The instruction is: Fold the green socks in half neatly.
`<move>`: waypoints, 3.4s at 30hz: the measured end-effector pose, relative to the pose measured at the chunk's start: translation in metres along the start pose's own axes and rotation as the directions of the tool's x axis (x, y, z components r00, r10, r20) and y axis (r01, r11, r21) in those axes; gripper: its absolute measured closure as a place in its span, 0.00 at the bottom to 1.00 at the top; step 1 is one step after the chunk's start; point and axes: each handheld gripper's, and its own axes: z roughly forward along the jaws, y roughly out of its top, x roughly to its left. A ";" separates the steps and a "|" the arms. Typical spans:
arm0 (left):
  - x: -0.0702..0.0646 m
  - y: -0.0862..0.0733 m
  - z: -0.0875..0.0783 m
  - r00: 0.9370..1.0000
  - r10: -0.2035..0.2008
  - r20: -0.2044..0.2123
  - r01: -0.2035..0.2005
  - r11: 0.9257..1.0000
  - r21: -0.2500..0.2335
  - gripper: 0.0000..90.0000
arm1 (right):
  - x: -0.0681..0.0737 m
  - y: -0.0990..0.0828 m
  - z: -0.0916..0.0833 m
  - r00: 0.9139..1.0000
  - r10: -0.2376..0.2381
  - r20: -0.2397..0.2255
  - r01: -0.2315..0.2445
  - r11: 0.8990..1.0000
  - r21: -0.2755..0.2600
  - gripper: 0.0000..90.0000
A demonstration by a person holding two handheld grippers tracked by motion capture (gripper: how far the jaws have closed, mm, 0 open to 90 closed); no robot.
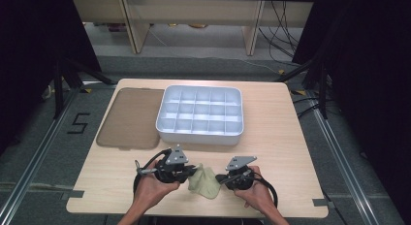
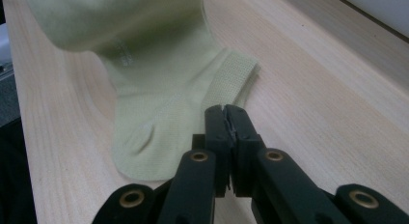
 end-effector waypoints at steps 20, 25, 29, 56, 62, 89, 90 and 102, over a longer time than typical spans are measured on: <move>-0.009 0.003 0.036 0.998 0.055 -0.024 -0.053 0.994 0.099 0.94 | -0.001 -0.001 -0.003 0.999 0.032 -0.009 -0.032 0.999 -0.004 0.95; -0.012 0.004 0.043 0.998 0.062 -0.019 -0.059 0.991 0.116 0.92 | -0.006 0.000 -0.013 0.999 0.038 0.017 -0.037 0.999 -0.035 0.95; -0.015 0.005 0.048 0.998 0.064 -0.013 -0.062 0.990 0.127 0.90 | -0.010 -0.004 -0.022 0.999 0.051 0.011 -0.050 0.997 -0.053 0.95; -0.002 -0.009 0.014 0.997 -0.039 0.073 0.040 0.999 -0.016 0.80 | -0.017 -0.004 -0.044 0.996 0.091 0.023 -0.087 0.988 -0.125 0.93; 0.005 -0.027 0.020 0.999 -0.021 0.048 0.019 0.999 0.037 0.89 | -0.005 0.003 -0.043 0.999 0.048 -0.010 -0.049 0.989 -0.141 0.93; -0.007 -0.042 0.039 1.000 0.015 0.014 -0.016 0.993 0.120 0.91 | 0.016 -0.003 -0.010 0.999 -0.031 -0.040 0.031 1.000 0.006 0.92; -0.005 -0.039 0.037 0.999 0.028 0.025 -0.030 0.993 0.112 0.91 | 0.015 -0.001 -0.013 0.999 -0.020 -0.032 0.020 1.000 -0.006 0.92; 0.020 -0.031 0.054 0.999 -0.013 -0.029 0.016 0.995 0.097 0.91 | 0.003 0.019 0.000 0.999 -0.027 0.018 0.028 1.000 -0.012 0.93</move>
